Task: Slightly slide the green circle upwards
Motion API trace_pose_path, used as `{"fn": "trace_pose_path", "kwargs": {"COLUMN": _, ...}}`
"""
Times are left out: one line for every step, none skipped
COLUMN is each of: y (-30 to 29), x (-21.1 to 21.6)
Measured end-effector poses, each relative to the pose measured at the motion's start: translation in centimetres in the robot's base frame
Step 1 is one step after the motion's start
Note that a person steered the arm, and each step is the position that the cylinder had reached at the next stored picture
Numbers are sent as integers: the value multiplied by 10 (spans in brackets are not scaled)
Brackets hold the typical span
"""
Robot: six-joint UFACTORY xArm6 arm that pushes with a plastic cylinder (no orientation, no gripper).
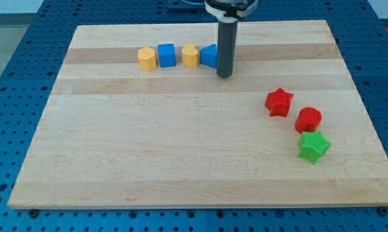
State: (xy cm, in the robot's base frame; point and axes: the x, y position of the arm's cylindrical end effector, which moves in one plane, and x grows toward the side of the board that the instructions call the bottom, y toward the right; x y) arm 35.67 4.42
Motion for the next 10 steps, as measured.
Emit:
{"fn": "trace_pose_path", "kwargs": {"y": 5, "x": 0}}
{"fn": "trace_pose_path", "kwargs": {"y": 6, "x": 0}}
{"fn": "trace_pose_path", "kwargs": {"y": 7, "x": 0}}
{"fn": "trace_pose_path", "kwargs": {"y": 7, "x": -6}}
{"fn": "trace_pose_path", "kwargs": {"y": 7, "x": -6}}
{"fn": "trace_pose_path", "kwargs": {"y": 7, "x": -6}}
{"fn": "trace_pose_path", "kwargs": {"y": 7, "x": -6}}
{"fn": "trace_pose_path", "kwargs": {"y": 44, "x": -1}}
{"fn": "trace_pose_path", "kwargs": {"y": 132, "x": 0}}
{"fn": "trace_pose_path", "kwargs": {"y": 172, "x": 32}}
